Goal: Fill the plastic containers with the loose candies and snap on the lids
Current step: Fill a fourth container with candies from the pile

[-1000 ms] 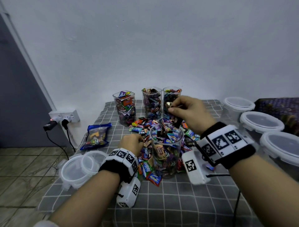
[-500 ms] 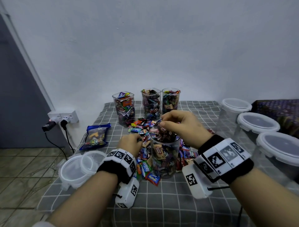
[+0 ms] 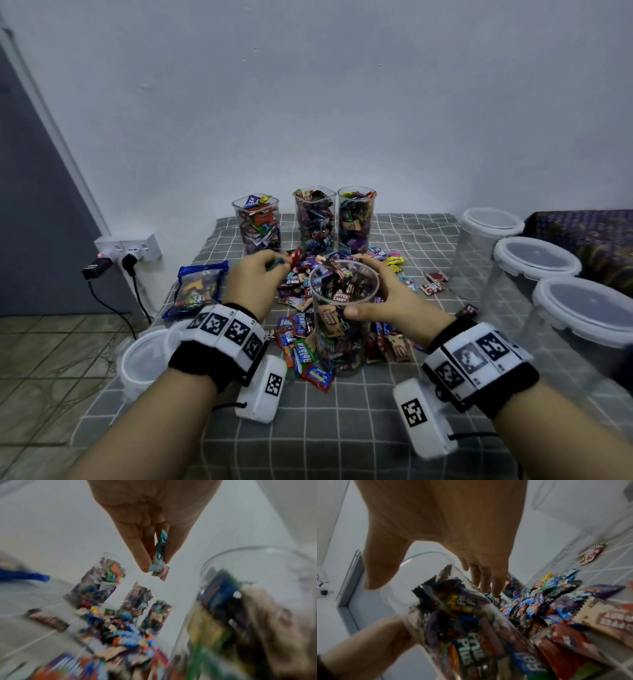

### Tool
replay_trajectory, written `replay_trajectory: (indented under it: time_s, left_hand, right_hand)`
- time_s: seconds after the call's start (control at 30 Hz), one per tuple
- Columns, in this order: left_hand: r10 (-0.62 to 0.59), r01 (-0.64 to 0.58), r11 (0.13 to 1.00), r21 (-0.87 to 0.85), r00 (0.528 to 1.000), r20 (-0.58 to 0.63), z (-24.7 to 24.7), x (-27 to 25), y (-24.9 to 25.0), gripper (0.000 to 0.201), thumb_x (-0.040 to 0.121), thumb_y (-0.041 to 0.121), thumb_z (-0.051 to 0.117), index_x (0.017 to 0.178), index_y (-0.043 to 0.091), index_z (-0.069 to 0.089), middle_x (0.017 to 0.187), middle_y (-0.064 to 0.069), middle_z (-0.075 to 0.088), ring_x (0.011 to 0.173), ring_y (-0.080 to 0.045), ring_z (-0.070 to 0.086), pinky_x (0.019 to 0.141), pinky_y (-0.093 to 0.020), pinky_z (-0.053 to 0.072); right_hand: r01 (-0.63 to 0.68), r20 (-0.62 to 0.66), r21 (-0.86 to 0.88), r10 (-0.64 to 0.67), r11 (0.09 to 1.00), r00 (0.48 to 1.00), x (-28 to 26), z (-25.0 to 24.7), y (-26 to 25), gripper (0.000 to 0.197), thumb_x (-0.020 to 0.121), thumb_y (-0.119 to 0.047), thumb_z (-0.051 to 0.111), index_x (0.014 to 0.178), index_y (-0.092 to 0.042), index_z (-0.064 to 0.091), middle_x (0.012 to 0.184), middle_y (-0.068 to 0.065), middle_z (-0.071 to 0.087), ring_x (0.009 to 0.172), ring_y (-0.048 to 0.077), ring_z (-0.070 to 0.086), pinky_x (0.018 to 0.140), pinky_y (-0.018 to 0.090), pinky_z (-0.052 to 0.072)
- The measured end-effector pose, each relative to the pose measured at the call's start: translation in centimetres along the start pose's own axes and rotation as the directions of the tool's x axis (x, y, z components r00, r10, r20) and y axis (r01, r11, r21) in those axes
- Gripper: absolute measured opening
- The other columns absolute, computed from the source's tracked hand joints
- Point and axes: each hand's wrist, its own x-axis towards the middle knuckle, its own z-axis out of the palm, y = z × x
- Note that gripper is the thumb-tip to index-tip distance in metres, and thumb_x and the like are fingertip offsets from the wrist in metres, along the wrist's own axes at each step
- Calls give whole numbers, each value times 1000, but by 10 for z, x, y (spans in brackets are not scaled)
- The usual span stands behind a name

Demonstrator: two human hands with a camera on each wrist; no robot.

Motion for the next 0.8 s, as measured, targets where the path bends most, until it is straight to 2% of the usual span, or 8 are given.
replay_trajectory:
  time_s: [0.07, 0.13, 0.27, 0.4, 0.5, 0.6, 0.67, 0.8]
  left_hand:
    - [45, -46, 995, -86, 999, -16, -8, 2, 15, 19, 87, 13, 63, 76, 29, 66, 84, -1, 69, 80, -19, 65, 80, -43, 56]
    - [91, -89, 988, -124, 996, 10, -13, 3, 32, 23, 86, 13, 63, 73, 31, 65, 81, 1, 68, 77, -17, 64, 80, -41, 56]
    - [183, -167, 980, -105, 969, 165, -10, -2, 57, 24, 84, 11, 65, 72, 31, 66, 77, 2, 68, 74, -17, 65, 76, -37, 56]
    - [247, -278, 959, 56, 916, 317, 0, -10, 68, 13, 84, 18, 67, 75, 27, 67, 74, 10, 64, 75, -10, 61, 73, -28, 51]
    - [263, -314, 943, 109, 906, 333, 4, -14, 71, 6, 82, 26, 69, 87, 28, 71, 76, 11, 64, 79, -10, 60, 74, -26, 49]
    - [250, -290, 955, 67, 903, 348, 4, -14, 72, 21, 81, 30, 69, 103, 31, 70, 92, 7, 69, 90, -9, 64, 86, -33, 52]
    - [259, -301, 950, 81, 907, 333, 3, -14, 74, 27, 83, 31, 68, 110, 33, 68, 102, 4, 70, 96, -8, 63, 91, -33, 50]
    - [266, -349, 912, 215, 903, 338, 5, -13, 80, 24, 88, 29, 63, 111, 28, 69, 105, 4, 70, 98, -8, 62, 92, -29, 48]
  right_hand:
    - [50, 18, 28, -51, 998, 999, 2, 6, 3, 84, 53, -17, 80, 126, -27, 40, 120, -10, 56, 101, -8, 58, 83, 10, 46]
    - [65, 15, 38, -66, 997, 998, 2, 9, 6, 72, 55, -13, 78, 115, -32, 44, 115, -11, 58, 98, -9, 59, 82, 10, 46]
    - [68, 20, 39, -69, 997, 997, 3, 6, 10, 72, 56, -13, 79, 115, -32, 43, 114, -10, 59, 101, -6, 59, 87, 14, 47]
    - [66, 18, 60, -67, 996, 998, 3, 6, 13, 83, 54, -18, 82, 125, -23, 40, 117, -1, 60, 108, 7, 60, 91, 24, 48]
    - [71, 4, 77, -71, 995, 997, 3, 7, 13, 78, 55, -15, 81, 121, -27, 41, 114, -3, 61, 106, 5, 60, 93, 25, 48]
    - [68, -10, 62, -68, 996, 998, 2, 7, 13, 74, 56, -14, 80, 117, -31, 42, 114, -4, 62, 108, 7, 60, 94, 26, 48]
    - [59, -4, 53, -59, 997, 998, 2, 6, 13, 73, 59, -13, 81, 117, -32, 42, 113, -5, 62, 107, 6, 60, 91, 24, 48]
    - [64, 15, 18, -64, 998, 998, 1, 4, 13, 68, 69, -4, 80, 117, -33, 41, 115, -4, 60, 105, 4, 60, 89, 19, 48]
